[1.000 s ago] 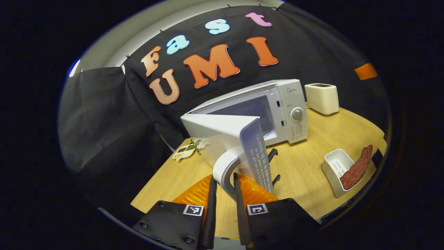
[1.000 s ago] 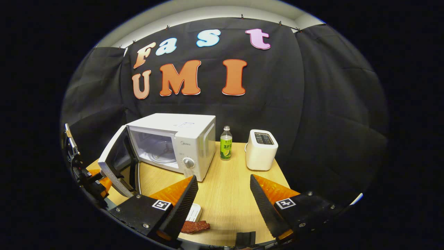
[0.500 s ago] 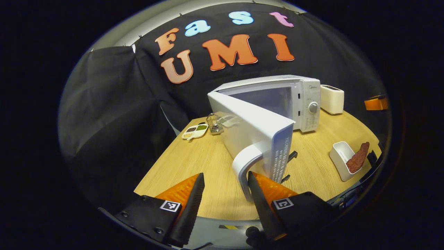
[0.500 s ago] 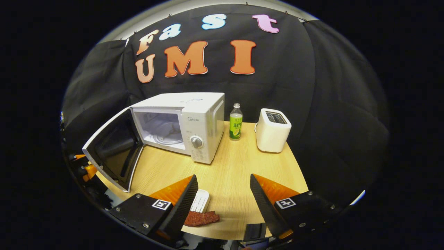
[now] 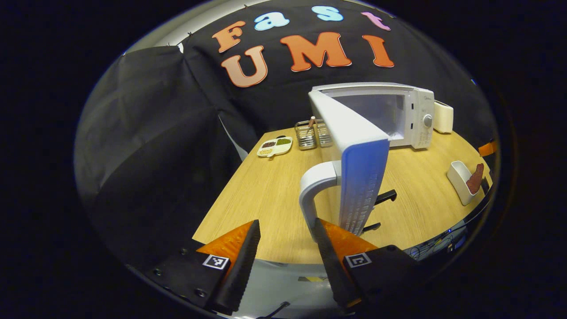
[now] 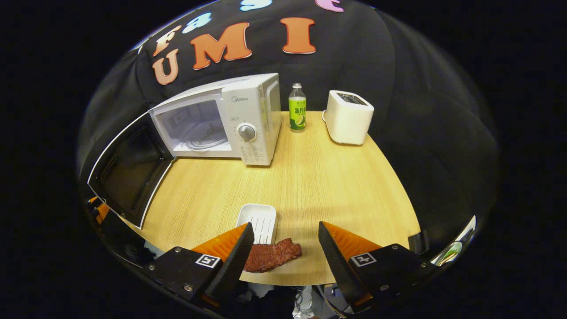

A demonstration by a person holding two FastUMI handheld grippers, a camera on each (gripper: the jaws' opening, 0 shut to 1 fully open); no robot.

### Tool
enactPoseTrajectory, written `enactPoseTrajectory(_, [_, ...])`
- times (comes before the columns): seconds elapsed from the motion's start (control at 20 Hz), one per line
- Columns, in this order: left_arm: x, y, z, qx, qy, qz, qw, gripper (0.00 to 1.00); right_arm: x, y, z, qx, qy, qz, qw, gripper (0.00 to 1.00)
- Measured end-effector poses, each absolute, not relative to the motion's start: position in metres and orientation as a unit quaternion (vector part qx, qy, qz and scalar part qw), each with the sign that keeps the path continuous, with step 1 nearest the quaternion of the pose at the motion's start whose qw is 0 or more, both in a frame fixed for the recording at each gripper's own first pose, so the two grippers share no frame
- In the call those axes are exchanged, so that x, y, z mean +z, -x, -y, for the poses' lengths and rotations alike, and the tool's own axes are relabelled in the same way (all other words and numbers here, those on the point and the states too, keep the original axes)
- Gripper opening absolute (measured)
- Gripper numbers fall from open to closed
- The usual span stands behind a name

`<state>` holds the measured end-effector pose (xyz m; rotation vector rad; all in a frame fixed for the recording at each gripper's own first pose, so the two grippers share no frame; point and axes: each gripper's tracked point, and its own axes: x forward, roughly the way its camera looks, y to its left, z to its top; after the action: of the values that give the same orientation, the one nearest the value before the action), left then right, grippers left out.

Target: Open the microwave oven with the left hand, put the food in, and close the microwave oven.

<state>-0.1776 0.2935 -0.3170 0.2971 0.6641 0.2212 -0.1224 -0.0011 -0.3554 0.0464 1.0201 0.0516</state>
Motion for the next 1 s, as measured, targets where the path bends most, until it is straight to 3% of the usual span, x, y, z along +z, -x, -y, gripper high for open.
enactPoseTrajectory(0.05, [-0.318,0.179,-0.304,0.113,-0.141,-0.328,0.927,0.75,-0.363,0.127,0.003,0.015,-0.028,-0.497,0.867,0.9])
enactPoseTrajectory(0.45, [-0.324,0.173,-0.339,0.116,-0.128,-0.344,0.923,0.75,-0.41,0.145,0.006,-0.033,-0.115,-0.547,0.829,0.8])
enactPoseTrajectory(0.5, [-0.323,0.173,-0.34,0.12,-0.128,-0.346,0.922,0.82,-0.41,0.146,0.006,-0.036,-0.137,-0.547,0.825,0.78])
enactPoseTrajectory(0.55, [-0.323,0.175,-0.341,0.124,-0.128,-0.347,0.921,0.75,-0.413,0.146,0.003,-0.038,-0.164,-0.549,0.818,0.76])
enactPoseTrajectory(0.75, [-0.328,0.187,-0.341,0.133,-0.111,-0.363,0.916,0.75,-0.421,0.148,-0.01,-0.044,-0.267,-0.553,0.788,0.59])
enactPoseTrajectory(0.8, [-0.327,0.193,-0.343,0.143,-0.108,-0.364,0.914,0.84,-0.422,0.148,-0.012,-0.044,-0.28,-0.55,0.785,0.49])
enactPoseTrajectory(0.85, [-0.327,0.198,-0.347,0.156,-0.107,-0.365,0.912,0.75,-0.422,0.146,-0.015,-0.042,-0.291,-0.548,0.783,0.46])
enactPoseTrajectory(1.0, [-0.326,0.207,-0.366,0.195,-0.098,-0.365,0.905,0.75,-0.415,0.14,-0.022,-0.035,-0.318,-0.537,0.781,0.27])
